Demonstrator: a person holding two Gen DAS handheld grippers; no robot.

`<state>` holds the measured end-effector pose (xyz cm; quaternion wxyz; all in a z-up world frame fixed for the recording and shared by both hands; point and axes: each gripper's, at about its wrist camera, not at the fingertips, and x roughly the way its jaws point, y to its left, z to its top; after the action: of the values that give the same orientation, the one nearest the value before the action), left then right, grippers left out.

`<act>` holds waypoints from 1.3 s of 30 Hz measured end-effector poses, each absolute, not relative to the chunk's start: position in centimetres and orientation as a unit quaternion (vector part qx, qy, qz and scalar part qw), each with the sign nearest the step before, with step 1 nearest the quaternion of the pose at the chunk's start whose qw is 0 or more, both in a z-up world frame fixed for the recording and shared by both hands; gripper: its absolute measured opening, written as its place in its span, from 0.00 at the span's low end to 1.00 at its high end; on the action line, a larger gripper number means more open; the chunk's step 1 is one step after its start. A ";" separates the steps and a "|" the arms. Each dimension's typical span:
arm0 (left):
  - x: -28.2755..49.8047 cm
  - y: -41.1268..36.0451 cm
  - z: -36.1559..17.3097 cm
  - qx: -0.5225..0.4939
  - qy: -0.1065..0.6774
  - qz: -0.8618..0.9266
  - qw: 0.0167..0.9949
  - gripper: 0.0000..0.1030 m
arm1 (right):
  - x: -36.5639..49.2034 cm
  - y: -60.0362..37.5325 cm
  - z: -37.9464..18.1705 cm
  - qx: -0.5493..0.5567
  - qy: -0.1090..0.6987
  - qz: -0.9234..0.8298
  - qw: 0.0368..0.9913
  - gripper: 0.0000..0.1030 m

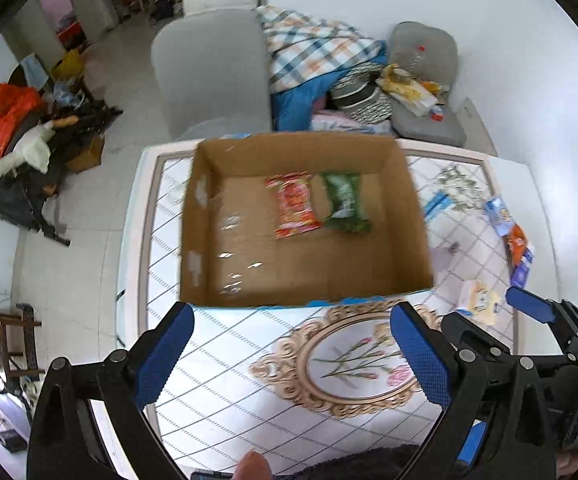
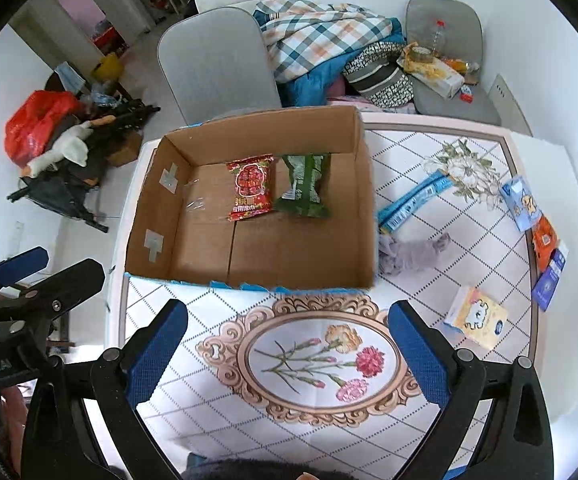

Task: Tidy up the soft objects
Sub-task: 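Grasp the yellow Vinda tissue pack with the left gripper while the right grasps the blue toothpaste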

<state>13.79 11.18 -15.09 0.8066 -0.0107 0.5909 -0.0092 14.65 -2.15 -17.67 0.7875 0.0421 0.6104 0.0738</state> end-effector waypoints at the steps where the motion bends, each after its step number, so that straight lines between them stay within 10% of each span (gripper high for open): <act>1: 14.0 9.8 -14.9 -0.002 0.588 -0.013 0.808 0.97 | 14.7 -3.1 -17.6 0.047 0.612 0.072 0.787 0.99; 14: 19.6 -13.8 -25.7 0.128 0.646 -0.140 0.740 0.97 | 14.9 -33.0 -22.1 0.131 0.656 -0.111 0.735 0.99; 29: 10.7 -32.8 -43.0 0.544 0.558 -0.339 0.527 0.93 | 11.7 -48.4 -33.6 0.171 0.728 -0.147 0.647 0.99; 34: 14.1 -32.9 -43.2 0.467 0.615 -0.294 0.563 0.73 | 14.0 -50.1 -35.5 0.205 0.713 -0.154 0.653 0.99; 39: 22.9 -27.6 -42.9 0.148 0.765 -0.158 0.607 0.72 | 17.8 -52.3 -39.0 0.242 0.697 -0.179 0.651 0.86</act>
<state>22.93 -27.63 -42.88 0.6068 0.1484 0.7646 -0.1584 17.79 -52.34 -39.04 0.6506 0.2415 0.6975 -0.1786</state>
